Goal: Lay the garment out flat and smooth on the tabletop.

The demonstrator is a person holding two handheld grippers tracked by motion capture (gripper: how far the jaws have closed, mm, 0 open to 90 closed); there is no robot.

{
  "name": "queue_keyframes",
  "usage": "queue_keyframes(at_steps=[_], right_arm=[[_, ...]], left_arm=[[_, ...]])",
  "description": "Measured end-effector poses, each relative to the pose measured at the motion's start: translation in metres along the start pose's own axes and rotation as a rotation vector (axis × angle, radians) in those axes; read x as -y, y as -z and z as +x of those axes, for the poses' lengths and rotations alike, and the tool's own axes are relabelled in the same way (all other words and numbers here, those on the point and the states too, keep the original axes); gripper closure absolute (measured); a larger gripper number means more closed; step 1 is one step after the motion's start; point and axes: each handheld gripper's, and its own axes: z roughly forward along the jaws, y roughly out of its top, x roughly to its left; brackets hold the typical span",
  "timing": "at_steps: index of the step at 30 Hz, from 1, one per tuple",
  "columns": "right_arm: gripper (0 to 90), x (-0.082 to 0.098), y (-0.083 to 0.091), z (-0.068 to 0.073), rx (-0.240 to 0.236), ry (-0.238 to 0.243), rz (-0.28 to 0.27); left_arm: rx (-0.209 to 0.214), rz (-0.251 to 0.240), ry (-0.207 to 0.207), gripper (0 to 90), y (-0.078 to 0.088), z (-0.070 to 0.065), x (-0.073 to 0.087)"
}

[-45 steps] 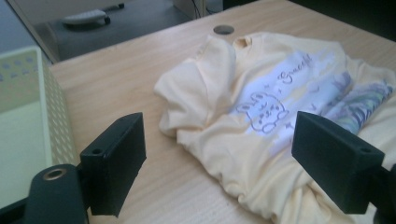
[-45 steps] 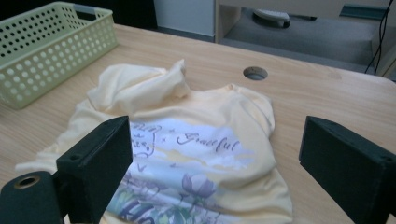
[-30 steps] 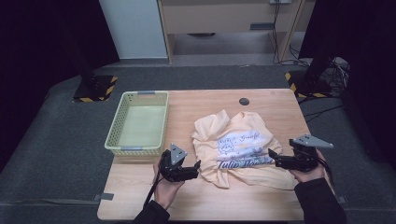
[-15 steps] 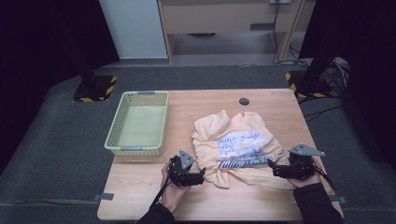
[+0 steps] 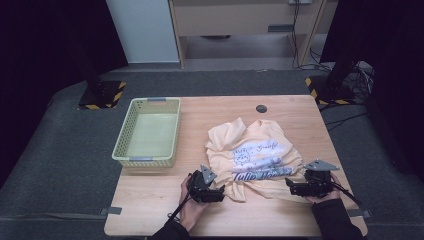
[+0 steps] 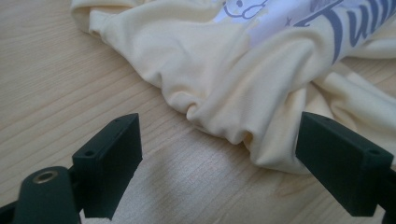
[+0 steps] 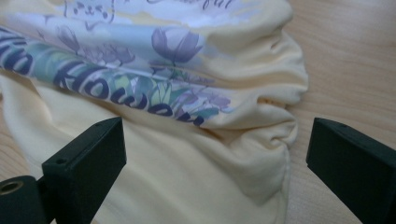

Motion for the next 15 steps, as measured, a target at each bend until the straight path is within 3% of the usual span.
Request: queue_keyframes(at_steps=[9, 15], right_arm=[[4.5, 0.009, -0.018, 0.008, 0.025, 0.063, 0.102], [5.0, 0.012, -0.022, 0.011, 0.040, 0.091, 0.128]], left_arm=[[-0.015, -0.002, -0.025, 13.7, -0.007, -0.002, 0.001], [-0.033, 0.010, -0.056, 13.9, -0.007, -0.001, 0.002]])
